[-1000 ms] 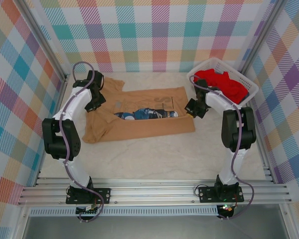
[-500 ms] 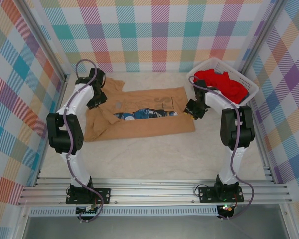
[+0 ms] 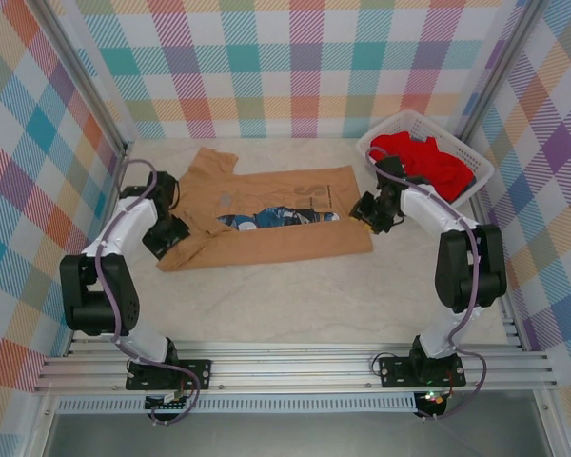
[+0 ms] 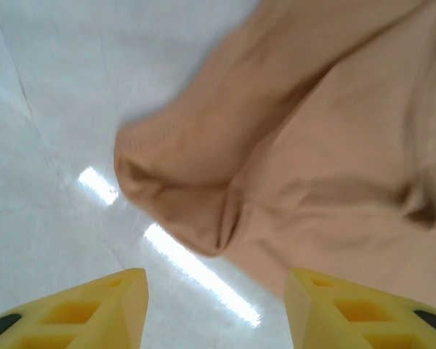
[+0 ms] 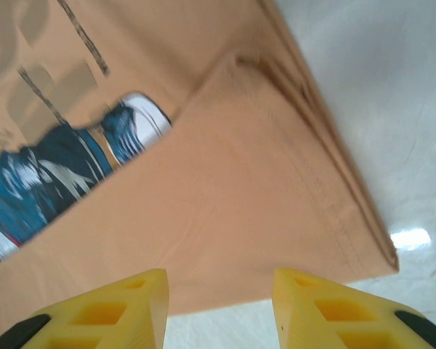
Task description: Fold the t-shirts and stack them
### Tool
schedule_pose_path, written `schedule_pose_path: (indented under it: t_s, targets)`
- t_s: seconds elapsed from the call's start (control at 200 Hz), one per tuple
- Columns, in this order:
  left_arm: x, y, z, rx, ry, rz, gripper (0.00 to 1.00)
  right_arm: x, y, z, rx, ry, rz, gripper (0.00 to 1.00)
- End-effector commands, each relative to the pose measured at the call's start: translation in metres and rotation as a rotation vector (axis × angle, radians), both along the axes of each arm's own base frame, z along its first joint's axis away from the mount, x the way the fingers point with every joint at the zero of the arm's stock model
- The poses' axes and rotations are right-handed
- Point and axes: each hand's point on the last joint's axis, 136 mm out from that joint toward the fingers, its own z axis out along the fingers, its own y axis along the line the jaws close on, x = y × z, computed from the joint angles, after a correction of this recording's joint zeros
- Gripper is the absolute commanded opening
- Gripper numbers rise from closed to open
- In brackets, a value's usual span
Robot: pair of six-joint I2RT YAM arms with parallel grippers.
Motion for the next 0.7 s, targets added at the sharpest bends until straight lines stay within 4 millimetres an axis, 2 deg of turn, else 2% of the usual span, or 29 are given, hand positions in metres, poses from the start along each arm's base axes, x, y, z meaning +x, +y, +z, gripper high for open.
schedule_pose_path:
  t_s: [0.0,0.16,0.245,0.34,0.385,0.445,0.56,0.65,0.695]
  targets:
    - [0.000,-0.011,-0.013,-0.056,-0.004,-0.056,0.54,-0.019,0.010,-0.010,0.036,0.025,0.048,0.42]
    - [-0.010,-0.002,-0.028,0.002,0.075,-0.098,0.55,-0.029,0.007,-0.020,0.029,0.050,0.059,0.42]
    - [-0.002,-0.001,-0.033,0.011,0.042,-0.121,0.55,-0.029,0.008,-0.021,0.032,0.053,0.059,0.42]
    - [0.011,-0.005,-0.036,-0.009,0.013,-0.149,0.50,-0.030,0.008,-0.023,0.033,0.062,0.056,0.41]
    - [0.012,-0.004,-0.038,-0.001,0.026,-0.155,0.44,-0.030,0.007,-0.025,0.028,0.065,0.054,0.41]
    - [0.009,-0.001,-0.044,0.012,0.059,-0.162,0.32,-0.032,0.005,-0.027,0.021,0.075,0.050,0.41]
    - [0.004,0.005,-0.049,0.041,0.096,-0.172,0.17,-0.032,0.003,-0.033,0.003,0.084,0.044,0.40]
    - [0.002,0.010,-0.043,0.074,0.097,-0.173,0.02,-0.030,-0.004,-0.042,-0.035,0.094,0.037,0.40]
    - [0.001,0.013,-0.038,0.089,0.095,-0.168,0.00,-0.028,-0.009,-0.048,-0.059,0.104,0.031,0.40]
